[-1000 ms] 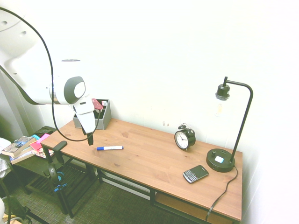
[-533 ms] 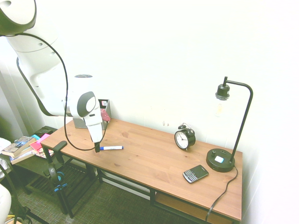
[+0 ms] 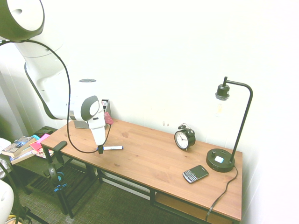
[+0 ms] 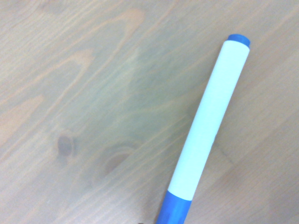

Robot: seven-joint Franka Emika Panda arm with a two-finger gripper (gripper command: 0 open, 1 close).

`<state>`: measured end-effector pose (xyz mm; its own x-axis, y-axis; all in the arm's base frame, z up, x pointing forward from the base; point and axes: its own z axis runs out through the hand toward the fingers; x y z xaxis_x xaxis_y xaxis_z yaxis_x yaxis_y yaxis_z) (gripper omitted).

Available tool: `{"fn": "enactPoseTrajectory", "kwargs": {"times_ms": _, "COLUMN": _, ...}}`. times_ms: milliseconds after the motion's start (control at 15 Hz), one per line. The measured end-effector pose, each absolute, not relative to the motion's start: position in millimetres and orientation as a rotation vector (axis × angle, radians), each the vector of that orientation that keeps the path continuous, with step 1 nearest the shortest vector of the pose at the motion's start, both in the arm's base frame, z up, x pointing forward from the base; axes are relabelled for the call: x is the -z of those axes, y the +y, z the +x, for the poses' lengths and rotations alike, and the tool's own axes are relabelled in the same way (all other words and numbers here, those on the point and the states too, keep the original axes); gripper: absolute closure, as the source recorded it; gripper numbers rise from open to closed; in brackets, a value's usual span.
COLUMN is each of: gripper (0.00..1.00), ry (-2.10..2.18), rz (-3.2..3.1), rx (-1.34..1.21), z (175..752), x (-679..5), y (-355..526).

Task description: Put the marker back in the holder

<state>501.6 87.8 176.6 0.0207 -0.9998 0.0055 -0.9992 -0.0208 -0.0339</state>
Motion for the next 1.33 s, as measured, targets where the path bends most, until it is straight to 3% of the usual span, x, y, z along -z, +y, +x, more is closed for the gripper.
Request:
{"fn": "enactPoseTrajectory", "kwargs": {"times_ms": 1067, "gripper": 1.00, "ry": 2.176, "rz": -2.222, "rx": -0.007, "z": 514, "x": -156, "y": 96}}
{"fn": "enactPoseTrajectory", "kwargs": {"times_ms": 1333, "gripper": 1.00, "ry": 2.019, "rz": -2.256, "rx": -0.041, "z": 530, "x": -219, "y": 132}}
